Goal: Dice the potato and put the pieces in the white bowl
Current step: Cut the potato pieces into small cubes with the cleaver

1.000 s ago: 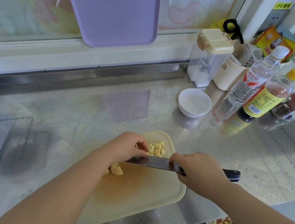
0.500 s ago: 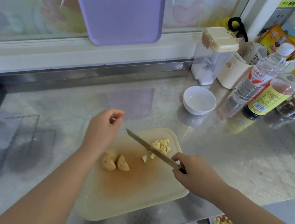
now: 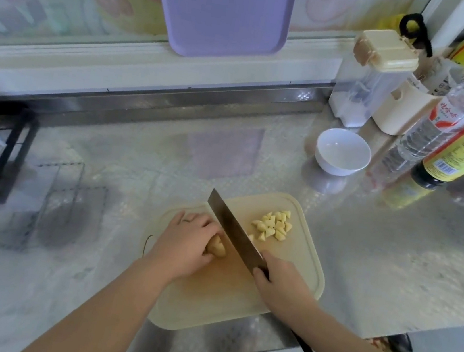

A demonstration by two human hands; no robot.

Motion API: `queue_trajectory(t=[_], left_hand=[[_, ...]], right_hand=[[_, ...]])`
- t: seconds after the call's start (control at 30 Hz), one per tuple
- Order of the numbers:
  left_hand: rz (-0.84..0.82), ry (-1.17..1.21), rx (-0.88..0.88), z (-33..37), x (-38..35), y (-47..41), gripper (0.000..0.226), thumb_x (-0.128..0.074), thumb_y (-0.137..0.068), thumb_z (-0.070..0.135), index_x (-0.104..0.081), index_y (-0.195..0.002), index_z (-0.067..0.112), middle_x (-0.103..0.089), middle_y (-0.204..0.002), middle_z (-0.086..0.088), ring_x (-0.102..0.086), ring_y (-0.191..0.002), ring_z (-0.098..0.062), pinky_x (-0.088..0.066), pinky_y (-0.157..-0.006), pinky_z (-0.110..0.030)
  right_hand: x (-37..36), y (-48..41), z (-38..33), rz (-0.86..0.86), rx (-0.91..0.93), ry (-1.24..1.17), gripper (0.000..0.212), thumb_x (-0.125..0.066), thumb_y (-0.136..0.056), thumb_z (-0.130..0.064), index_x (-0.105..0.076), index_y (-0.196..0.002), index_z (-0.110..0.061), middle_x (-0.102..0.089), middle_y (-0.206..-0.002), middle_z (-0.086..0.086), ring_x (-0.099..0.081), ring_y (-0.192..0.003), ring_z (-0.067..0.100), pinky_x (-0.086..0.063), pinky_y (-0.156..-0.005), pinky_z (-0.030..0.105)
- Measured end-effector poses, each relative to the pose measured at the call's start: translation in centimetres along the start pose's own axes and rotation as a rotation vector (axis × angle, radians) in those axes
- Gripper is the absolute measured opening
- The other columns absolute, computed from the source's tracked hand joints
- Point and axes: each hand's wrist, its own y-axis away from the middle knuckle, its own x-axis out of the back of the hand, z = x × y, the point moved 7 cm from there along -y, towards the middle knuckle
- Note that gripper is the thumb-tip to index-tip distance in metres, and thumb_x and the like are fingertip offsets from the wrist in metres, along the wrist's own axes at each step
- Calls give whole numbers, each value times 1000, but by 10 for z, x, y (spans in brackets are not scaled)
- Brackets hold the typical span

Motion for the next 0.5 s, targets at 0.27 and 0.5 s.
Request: queue_trajectory(t=[0.27,0.5], left_hand=[[4,-155,1,-11,0,4,40,-60,-84,53,-52,-120,38,-50,-122,9,-48,-117,-19,-20,-114,-41],[-28,-186,35,-15,0,10,40,-57,-86,57,-52,-121,38,-51,-122,9,-46,-119,-19,-13,-116,-45]], right_hand=[[24,-4,19,85,-105,53,19,-41,-102,-28,-53,-87,-23,-61,-79,-2,-59,-71,13,-52,-67,33],[38,-3,29,109,-137,55,20,-40,-103,-30,-53,-88,-25,-62,-77,0,-62,-69,15,-58,-69,37]])
